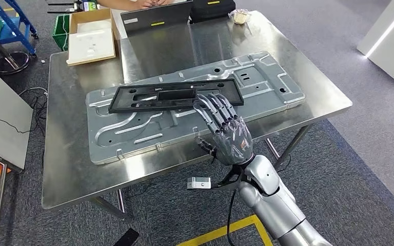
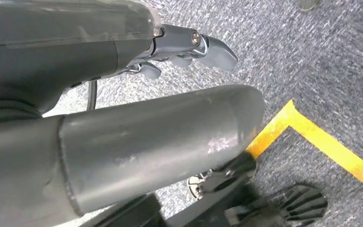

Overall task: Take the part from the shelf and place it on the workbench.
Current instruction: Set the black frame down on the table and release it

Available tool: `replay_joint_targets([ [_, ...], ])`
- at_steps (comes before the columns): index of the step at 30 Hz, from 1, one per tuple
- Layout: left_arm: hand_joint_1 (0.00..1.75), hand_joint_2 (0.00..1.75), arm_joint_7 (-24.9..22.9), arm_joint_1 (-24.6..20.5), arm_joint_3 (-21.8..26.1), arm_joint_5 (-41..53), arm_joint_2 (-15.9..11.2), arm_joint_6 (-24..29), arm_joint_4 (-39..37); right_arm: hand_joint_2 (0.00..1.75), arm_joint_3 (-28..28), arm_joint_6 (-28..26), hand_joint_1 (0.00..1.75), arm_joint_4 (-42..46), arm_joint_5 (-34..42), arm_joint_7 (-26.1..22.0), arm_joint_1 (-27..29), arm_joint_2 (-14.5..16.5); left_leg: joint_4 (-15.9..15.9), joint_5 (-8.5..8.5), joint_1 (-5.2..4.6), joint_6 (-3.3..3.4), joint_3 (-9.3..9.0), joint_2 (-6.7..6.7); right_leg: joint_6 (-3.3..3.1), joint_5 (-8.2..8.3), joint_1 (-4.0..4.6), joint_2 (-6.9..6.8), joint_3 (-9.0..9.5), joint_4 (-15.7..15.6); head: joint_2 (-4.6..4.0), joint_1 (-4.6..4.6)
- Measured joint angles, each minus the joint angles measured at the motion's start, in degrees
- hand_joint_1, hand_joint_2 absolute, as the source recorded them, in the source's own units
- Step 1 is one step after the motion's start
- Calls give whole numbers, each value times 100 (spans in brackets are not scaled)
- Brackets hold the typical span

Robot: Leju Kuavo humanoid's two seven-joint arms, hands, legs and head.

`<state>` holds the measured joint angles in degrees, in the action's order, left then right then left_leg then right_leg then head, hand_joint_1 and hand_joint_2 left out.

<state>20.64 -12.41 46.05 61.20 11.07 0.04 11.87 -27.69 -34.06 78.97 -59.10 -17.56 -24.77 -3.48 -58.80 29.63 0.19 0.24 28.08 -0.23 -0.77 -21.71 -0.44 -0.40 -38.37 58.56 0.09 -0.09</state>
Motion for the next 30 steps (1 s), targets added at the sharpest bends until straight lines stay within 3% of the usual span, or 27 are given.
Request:
replay_joint_targets([
  [1, 0, 0, 0, -6, 0, 1, -1, 1, 0, 175, 1, 0, 0, 3, 0, 1, -1, 0, 191, 64, -18, 26, -106, 0, 37, 52, -1, -6, -9, -7, 0, 0],
  [3, 0, 0, -2, 4, 0, 2, 1, 0, -1, 175, 3, 1, 0, 2, 1, -1, 2, -2, 269, -22, -15, 91, -63, 16, 111, 139, -12, -10, -20, -44, -1, 0],
  [4, 0, 0, -3, 7, 0, 4, 3, -1, -2, 175, 8, 2, 0, 2, 1, -2, 3, -4, 293, -89, -2, 137, -21, 29, 139, 72, -17, -1, -62, -4, -1, 1],
  [6, 0, 0, 14, 4, 0, 7, 7, -5, -3, 175, 23, 3, 0, 2, 2, -3, 7, -8, 335, -234, 28, 220, 108, 59, 175, -360, -31, 21, -234, 386, -1, 4],
  [8, 0, 0, 59, 2, 0, 14, 9, -4, -3, 175, 42, 4, 0, 3, 3, -2, 27, -9, 332, -352, 25, 249, 272, 65, 209, -850, -37, 30, -454, 1127, -1, 5],
  [9, 0, 0, 80, 5, 0, 21, 10, 2, -3, 175, 50, 5, 0, 2, 4, -1, 47, -10, 328, -408, 24, 242, 348, 70, 224, -930, -39, 30, -511, 1444, 0, 6],
  [10, 0, 0, 91, 8, 0, 30, 10, 12, -3, 175, 55, 5, 0, 1, 5, -1, 69, -10, 320, -460, 23, 232, 419, 74, 233, -889, -40, 30, -490, 1605, 0, 5],
  [11, 0, 0, 94, 9, 0, 39, 10, 23, -4, 175, 60, 5, 0, -1, 6, -1, 90, -11, 312, -506, 23, 219, 483, 76, 232, -765, -40, 29, -359, 1550, 0, 5],
  [13, 0, 0, 96, 10, -1, 46, 11, 36, -3, 175, 73, 4, 0, 3, 9, -1, 110, -11, 284, -575, 20, 180, 577, 76, 193, -567, -36, 29, 225, 825, 0, 5],
  [15, 0, 0, 99, 8, -2, 49, 12, 50, -3, 175, 85, 2, 0, 20, 12, -2, 110, -11, 243, -624, 6, 122, 636, 75, 135, -604, -8, 31, 735, 75, 0, 3],
  [16, 0, 0, 101, 7, -2, 51, 13, 57, -3, 175, 89, 2, 0, 28, 14, -3, 111, -12, 231, -647, 1, 87, 653, 75, 108, -651, 8, 33, 832, -94, 0, 2],
  [18, 0, 0, 106, 9, -3, 54, 13, 67, -3, 175, 93, 1, 0, 35, 18, -3, 123, -13, 223, -681, -1, 11, 674, 72, 41, -632, 6, 30, 821, -155, 0, 2],
  [20, 0, 0, 110, 11, -4, 63, 12, 73, -3, 175, 94, 1, 0, 36, 21, -6, 130, -13, 24, -516, 8, -57, 771, 63, -46, -569, -20, 21, 792, -183, 0, 2],
  [23, 0, 0, 119, 19, -6, 90, 11, 78, -4, 175, 95, -2, 0, 37, 23, -14, 152, -13, -1050, 119, 29, -138, 1205, 57, -118, -501, -17, 11, 703, -180, -1, 1],
  [24, 0, 0, 124, 25, -7, 98, 11, 78, -4, 175, 96, -3, 0, 37, 24, -17, 169, -13, -1371, 237, 32, -150, 1322, 58, -121, -489, -9, 11, 672, -168, -1, 1],
  [25, 0, 0, 128, 32, -8, 103, 12, 79, -4, 175, 96, -4, 0, 37, 25, -21, 186, -13, -1508, 245, 34, -152, 1348, 58, -121, -481, -1, 12, 648, -154, -1, 1],
  [26, 0, 0, 134, 37, -9, 107, 13, 79, -4, 175, 96, -4, 0, 37, 28, -25, 200, -13, -1398, 137, 33, -139, 1250, 57, -121, -477, 9, 15, 633, -140, -1, 1],
  [28, 0, 0, 144, 33, -10, 112, 7, 80, -3, 175, 97, -7, 0, 38, 37, -34, 213, -13, -635, -220, 11, -49, 808, 48, -117, -478, 26, 22, 624, -122, 0, 1],
  [30, 0, 0, 152, 21, -12, 114, -10, 84, -2, 175, 101, -17, 0, 40, 51, -44, 221, -14, 42, -398, -31, 65, 433, 44, -87, -465, 33, 24, 603, -117, 0, 1],
])
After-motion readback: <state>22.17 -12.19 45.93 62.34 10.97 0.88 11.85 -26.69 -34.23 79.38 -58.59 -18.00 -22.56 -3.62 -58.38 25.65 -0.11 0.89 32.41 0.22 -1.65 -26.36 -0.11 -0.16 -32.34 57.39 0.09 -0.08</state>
